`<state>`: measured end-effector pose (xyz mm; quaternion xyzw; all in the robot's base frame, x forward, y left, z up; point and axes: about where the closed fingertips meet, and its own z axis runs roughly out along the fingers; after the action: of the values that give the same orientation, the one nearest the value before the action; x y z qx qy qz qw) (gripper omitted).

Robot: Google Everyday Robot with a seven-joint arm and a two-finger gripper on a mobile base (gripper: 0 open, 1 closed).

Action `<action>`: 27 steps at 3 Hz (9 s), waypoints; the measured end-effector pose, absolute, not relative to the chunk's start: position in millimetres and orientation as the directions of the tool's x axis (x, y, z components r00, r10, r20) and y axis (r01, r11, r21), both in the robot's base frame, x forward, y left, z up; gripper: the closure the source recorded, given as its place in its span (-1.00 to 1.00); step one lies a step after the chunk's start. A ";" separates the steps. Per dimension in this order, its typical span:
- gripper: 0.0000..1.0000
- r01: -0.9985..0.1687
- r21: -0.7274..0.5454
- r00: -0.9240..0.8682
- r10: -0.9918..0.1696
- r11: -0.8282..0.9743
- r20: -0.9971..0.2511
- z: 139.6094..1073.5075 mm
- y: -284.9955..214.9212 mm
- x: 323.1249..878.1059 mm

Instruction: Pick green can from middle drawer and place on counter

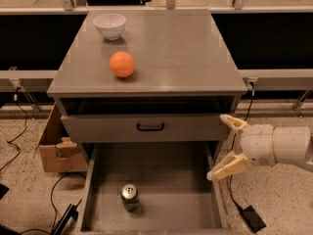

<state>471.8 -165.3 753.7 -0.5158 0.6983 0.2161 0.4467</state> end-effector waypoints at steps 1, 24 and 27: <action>-1.00 -0.926 -0.167 -0.029 -0.505 0.338 -0.862 740.7 -149.9 480.6; 0.18 -0.759 -0.067 -0.093 -0.211 0.647 -0.973 916.8 -93.6 768.5; -1.00 -0.765 -0.065 -0.094 -0.210 0.641 -0.973 915.8 -87.9 768.8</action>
Offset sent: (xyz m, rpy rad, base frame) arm 0.0261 0.1064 -0.1121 0.1443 -0.0756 0.2793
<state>768.8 -87.9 915.8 -0.3486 0.6992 0.2407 0.5759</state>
